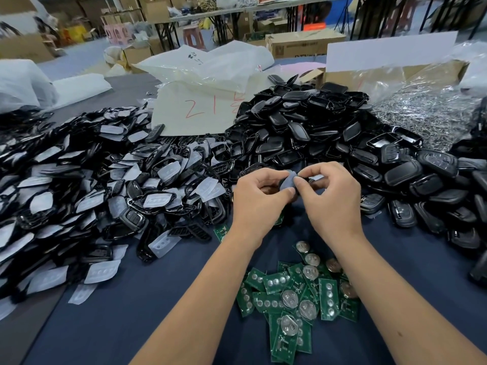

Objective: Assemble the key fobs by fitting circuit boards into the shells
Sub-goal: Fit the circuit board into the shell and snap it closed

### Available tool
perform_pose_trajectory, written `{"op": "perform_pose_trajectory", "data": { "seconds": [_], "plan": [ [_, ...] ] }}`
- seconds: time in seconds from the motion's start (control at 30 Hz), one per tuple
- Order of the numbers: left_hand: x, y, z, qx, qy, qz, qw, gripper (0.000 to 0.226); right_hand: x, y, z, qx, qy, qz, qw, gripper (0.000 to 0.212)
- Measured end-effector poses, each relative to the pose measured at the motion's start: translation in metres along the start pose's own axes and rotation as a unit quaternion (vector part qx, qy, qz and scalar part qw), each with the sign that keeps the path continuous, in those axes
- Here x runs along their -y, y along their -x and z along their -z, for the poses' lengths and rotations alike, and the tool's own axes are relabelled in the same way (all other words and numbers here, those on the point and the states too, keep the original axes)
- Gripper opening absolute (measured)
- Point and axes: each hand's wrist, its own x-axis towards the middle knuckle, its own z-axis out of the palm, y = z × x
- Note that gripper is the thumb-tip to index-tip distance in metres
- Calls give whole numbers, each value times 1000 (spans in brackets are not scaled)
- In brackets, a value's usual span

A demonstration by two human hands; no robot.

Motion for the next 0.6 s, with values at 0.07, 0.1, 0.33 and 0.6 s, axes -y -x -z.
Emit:
{"op": "perform_pose_trajectory", "data": {
  "seconds": [0.07,0.1,0.33,0.6],
  "plan": [
    [0,0,0,-2,0,4,1000,27,0,0,0,10,4,-6,1000,7],
    [0,0,1,-3,0,3,1000,27,1,1,0,13,4,-9,1000,7],
    [1,1,2,-1,14,3,1000,24,1,0,0,18,-5,-29,999,12],
    [0,1,0,-13,33,7,999,19,-3,-2,0,16,-50,-85,995,13]
  ]
}}
